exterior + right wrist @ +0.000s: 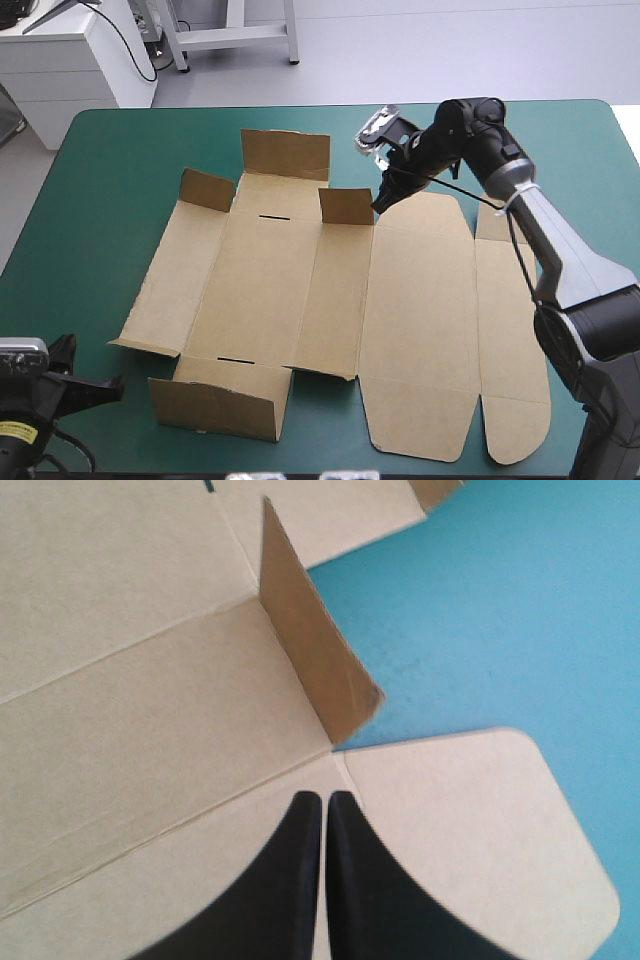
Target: Fold the box
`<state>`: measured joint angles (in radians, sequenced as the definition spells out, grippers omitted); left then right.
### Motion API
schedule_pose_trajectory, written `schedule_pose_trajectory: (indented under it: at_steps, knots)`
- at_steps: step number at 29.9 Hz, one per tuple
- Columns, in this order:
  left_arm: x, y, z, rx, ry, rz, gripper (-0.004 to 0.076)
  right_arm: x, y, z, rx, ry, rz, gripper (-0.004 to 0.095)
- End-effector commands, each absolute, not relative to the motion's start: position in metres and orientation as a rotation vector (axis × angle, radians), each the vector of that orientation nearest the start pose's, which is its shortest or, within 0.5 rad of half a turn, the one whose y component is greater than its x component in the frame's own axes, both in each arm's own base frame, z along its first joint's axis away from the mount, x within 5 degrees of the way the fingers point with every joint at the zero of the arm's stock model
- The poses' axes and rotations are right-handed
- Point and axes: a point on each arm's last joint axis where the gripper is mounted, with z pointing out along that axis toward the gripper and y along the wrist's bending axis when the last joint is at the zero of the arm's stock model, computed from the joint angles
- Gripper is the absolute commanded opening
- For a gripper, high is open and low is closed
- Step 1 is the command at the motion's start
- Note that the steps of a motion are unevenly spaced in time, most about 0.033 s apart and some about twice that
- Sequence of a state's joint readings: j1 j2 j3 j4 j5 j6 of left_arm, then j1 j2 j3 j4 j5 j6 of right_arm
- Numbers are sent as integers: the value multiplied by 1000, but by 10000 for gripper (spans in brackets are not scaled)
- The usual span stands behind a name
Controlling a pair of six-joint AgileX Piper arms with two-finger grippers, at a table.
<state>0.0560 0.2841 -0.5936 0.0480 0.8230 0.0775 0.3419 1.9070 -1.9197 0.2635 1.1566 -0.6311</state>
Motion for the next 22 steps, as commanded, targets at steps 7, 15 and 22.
schedule_pose_trajectory:
  at_steps: [7,15,22]
  knots:
    - [114,15,362,85,2083,253,-8,345,107,396,-733,2392,289,2]
    - [186,15,370,122,2232,194,-1,299,78,388,-629,2423,300,-2]
    - [259,18,351,213,2476,-120,1,244,47,382,-471,2360,367,-2]
